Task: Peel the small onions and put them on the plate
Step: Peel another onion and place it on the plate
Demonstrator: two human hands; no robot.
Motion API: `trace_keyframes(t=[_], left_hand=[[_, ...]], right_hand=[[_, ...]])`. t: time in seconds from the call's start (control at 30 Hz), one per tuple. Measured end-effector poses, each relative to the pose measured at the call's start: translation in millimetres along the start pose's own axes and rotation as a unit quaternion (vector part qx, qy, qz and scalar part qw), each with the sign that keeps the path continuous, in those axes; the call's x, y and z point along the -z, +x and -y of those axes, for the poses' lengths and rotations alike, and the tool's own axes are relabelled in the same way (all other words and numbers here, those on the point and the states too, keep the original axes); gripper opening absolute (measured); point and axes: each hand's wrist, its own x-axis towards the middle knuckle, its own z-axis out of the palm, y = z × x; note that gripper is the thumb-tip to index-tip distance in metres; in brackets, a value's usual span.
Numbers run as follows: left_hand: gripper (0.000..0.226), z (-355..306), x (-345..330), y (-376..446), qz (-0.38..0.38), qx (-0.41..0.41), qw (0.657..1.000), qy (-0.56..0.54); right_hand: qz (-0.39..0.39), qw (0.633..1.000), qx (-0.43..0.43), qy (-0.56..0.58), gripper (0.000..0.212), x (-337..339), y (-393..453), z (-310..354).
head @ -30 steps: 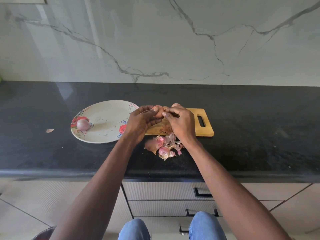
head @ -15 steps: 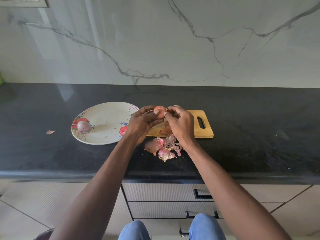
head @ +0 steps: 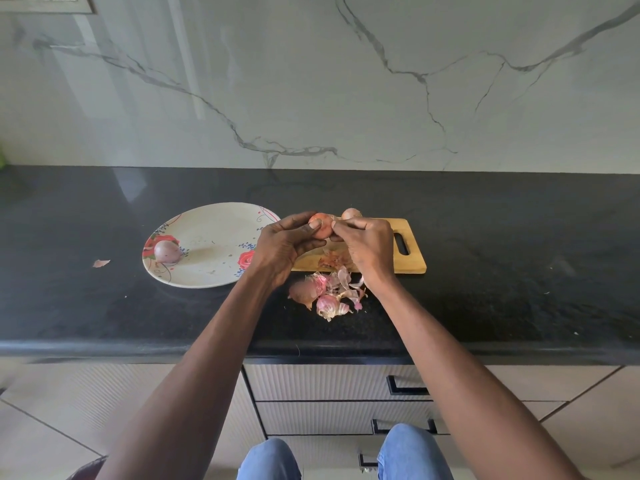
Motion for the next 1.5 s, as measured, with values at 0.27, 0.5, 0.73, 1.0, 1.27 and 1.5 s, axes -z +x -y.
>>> trace_keyframes(t=[0.27, 0.5, 0.73, 1.0, 1.27, 1.5], left_hand=[[0.017, -0.1, -0.5, 1.3, -0.008, 0.017, 1.0, -0.021], [0.022, -0.6, -2.4, 1.5, 0.003, 0.033, 0.999, -0.039], [0.019, -0.1, -1.4, 2.9, -0.027, 0.021, 0.999, 0.008], [0.019, -4.4, 1.0, -0.1, 0.002, 0.063, 0.996, -0.069], [0.018, -4.6, -1.0, -0.9, -0.006, 0.052, 0.998, -0.043], [0.029, -5.1, 1.6, 1.1, -0.008, 0.079, 0.99, -0.113]], right_hand=[[0.006, 0.998, -0.045, 0.048, 0.005, -1.1, 0.0, 1.8], [0.003, 0.997, -0.063, 0.052, 0.009, -0.7, 2.9, 1.6], [0.044, 0.994, -0.07, 0.073, 0.02, -2.7, 3.5, 2.9], [0.074, 0.947, -0.189, 0.25, 0.006, 1.0, 4.0, 10.6], [0.093, 0.937, -0.188, 0.279, 0.008, 4.1, 1.2, 16.7], [0.108, 0.895, -0.225, 0.369, 0.021, 7.5, -0.2, 22.3]])
